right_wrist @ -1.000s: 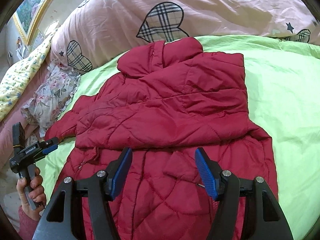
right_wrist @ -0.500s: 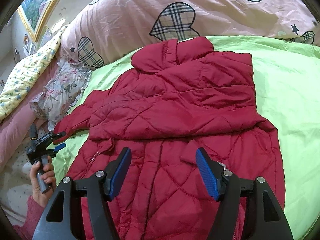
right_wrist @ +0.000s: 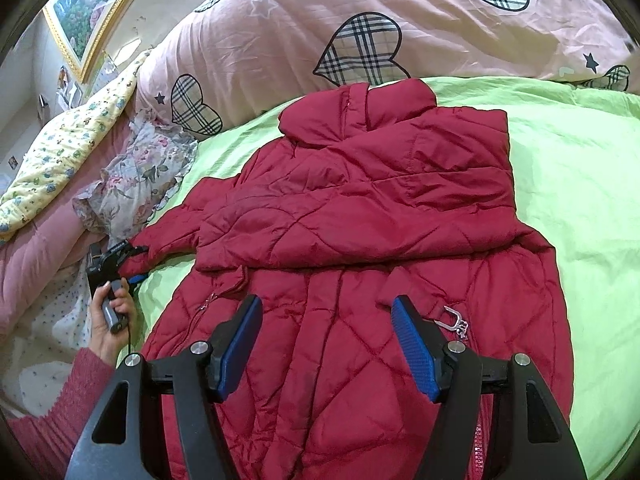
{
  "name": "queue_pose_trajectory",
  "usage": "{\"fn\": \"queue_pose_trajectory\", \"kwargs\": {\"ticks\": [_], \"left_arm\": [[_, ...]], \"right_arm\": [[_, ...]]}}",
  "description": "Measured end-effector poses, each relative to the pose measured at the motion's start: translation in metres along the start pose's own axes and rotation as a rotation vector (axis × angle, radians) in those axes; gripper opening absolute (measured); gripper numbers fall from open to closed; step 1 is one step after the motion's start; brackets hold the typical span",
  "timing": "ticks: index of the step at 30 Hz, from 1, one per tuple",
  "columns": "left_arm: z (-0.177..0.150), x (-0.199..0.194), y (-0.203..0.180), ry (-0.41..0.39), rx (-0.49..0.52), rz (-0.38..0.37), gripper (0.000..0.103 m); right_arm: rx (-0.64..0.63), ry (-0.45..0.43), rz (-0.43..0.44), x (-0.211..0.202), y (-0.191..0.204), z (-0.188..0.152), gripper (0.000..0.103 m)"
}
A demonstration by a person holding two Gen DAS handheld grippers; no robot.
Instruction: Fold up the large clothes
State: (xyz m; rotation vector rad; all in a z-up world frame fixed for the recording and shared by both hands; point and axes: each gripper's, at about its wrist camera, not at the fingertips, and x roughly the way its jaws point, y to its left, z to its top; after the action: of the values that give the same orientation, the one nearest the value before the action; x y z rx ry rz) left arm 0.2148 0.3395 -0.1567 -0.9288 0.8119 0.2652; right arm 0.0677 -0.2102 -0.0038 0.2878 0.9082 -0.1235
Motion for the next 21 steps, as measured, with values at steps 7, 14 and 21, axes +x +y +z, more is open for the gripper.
{"fn": "queue_pose_trajectory", "kwargs": {"ticks": [7,14,21], "left_arm": [[-0.002,-0.026,-0.034,-0.057,0.127,-0.054,0.007],[-0.037,-0.083,-0.096,-0.101,0.318,-0.204,0.006],[-0.102,-0.111,-0.173,-0.068,0.579,-0.366,0.005]], "right_arm": [[0.021,-0.008,-0.012,-0.001,-0.008,-0.001,0.069],[0.042,-0.007,-0.014,-0.002,-0.018,-0.001,0.069],[0.074,-0.003,-0.019,0.000,-0.029,-0.001,0.069]]}}
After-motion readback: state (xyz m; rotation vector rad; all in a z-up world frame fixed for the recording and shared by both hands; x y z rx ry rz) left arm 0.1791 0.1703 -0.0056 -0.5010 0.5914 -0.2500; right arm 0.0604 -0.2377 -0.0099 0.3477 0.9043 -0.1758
